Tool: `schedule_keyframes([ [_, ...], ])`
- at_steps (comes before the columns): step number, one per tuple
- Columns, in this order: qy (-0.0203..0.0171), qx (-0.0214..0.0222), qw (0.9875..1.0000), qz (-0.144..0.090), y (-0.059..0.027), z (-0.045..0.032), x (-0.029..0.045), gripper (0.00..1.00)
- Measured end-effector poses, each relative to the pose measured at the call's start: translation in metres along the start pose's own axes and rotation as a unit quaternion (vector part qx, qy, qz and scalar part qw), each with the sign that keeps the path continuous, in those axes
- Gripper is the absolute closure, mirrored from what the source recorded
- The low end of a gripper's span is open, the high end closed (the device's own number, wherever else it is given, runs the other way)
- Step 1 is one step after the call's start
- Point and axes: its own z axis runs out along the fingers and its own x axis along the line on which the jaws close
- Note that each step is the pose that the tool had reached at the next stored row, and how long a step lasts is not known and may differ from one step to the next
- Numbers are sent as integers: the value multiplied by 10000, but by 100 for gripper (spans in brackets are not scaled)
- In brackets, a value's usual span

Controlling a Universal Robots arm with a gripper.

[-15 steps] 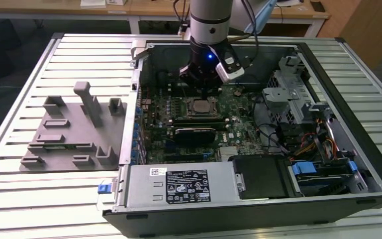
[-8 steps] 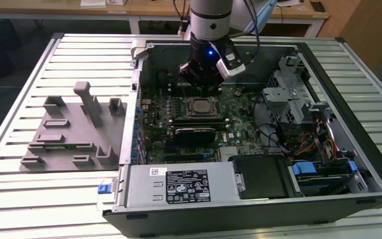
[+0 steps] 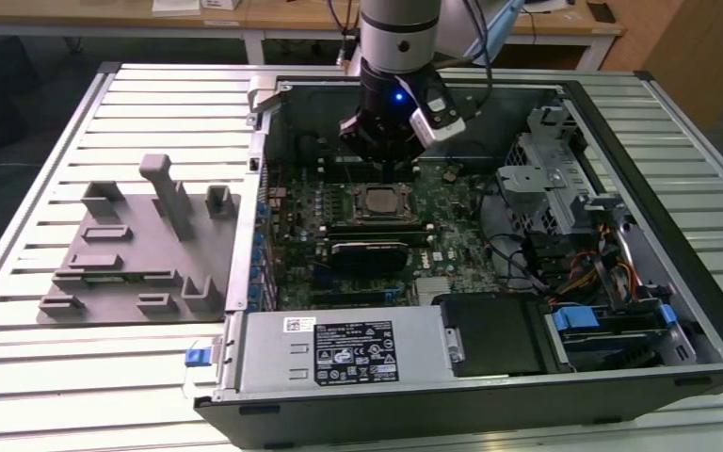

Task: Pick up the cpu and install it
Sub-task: 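Install the first cpu locking lever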

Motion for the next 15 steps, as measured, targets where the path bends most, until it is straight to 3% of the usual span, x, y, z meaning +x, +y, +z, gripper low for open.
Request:
schedule_keyframes([
  [15,0,0,10000,0,0,-38,1,89],
])
